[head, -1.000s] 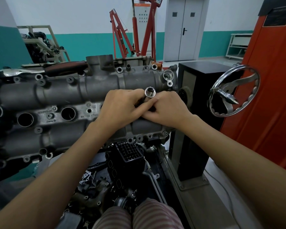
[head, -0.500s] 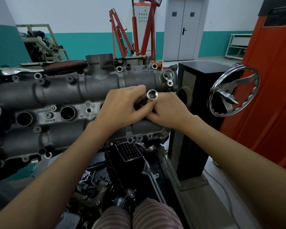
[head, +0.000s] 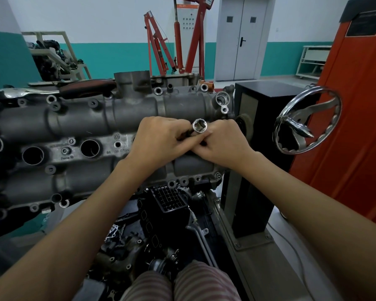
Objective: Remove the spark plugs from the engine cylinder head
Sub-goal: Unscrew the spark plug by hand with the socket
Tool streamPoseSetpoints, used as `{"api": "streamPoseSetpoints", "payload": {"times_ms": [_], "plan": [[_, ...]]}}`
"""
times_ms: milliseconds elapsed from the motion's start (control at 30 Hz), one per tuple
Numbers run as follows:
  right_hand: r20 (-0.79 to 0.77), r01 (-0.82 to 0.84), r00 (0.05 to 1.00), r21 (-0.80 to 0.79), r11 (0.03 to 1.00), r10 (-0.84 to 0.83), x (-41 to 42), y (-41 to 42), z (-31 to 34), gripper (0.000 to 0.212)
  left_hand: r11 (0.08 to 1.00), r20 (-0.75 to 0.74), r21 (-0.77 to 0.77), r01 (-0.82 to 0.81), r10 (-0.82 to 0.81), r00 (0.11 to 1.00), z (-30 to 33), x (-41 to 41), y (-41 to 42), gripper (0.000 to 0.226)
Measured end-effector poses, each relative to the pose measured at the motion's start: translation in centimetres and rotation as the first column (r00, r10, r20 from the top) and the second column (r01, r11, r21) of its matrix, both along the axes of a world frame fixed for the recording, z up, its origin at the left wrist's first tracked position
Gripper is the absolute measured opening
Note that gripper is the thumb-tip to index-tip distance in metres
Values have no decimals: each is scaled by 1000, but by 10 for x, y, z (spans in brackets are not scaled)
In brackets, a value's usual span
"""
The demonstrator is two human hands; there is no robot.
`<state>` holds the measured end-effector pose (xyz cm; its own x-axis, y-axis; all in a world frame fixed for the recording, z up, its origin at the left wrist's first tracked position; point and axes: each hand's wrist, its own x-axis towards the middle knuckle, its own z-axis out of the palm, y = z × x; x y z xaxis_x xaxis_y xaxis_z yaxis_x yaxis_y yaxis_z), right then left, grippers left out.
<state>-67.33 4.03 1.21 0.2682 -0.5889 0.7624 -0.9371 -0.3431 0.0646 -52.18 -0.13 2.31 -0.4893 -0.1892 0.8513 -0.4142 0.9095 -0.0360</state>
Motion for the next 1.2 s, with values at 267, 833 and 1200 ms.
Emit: {"api": "streamPoseSetpoints", "payload": {"times_ms": [267, 833, 1200], "plan": [[-13, -72, 997, 24, 997, 73, 2, 2, 2, 42, 997, 33, 76, 22, -25, 999, 3, 1, 3, 57], [27, -99, 995, 73, 992, 98, 3, 3, 3, 36, 1000, 45, -21, -10, 11, 999, 1, 0, 4, 35], [12, -98, 995, 130, 987, 97, 2, 1, 4, 50, 1000, 45, 3, 26, -26, 999, 3, 0, 6, 32]]}}
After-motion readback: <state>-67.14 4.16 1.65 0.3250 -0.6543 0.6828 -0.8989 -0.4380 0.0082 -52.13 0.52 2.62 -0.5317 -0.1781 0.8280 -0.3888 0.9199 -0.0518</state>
